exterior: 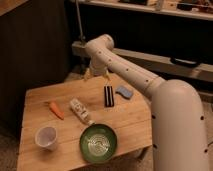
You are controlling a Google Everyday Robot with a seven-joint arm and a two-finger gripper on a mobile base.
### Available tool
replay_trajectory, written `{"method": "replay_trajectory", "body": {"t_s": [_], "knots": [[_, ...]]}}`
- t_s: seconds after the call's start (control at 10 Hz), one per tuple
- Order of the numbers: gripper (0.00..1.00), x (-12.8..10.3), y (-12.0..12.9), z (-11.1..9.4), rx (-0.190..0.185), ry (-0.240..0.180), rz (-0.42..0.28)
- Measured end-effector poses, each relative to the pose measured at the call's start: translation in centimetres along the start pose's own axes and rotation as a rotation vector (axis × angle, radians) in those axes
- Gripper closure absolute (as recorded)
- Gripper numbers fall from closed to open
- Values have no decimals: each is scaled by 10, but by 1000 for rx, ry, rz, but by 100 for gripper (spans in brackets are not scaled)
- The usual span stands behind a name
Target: Place the eraser on the white sponge
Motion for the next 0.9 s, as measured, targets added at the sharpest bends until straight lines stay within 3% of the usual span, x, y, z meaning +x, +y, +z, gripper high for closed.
{"method": "replay_trajectory", "body": {"t_s": [0.2,0.5,0.7,0.9], "knots": [[20,3,16,12,43,-27,8],[20,-18,15,27,72,-74,-1],[20,-34,6,51,73,-107,1],[20,-49,18,72,46,-126,32]]}}
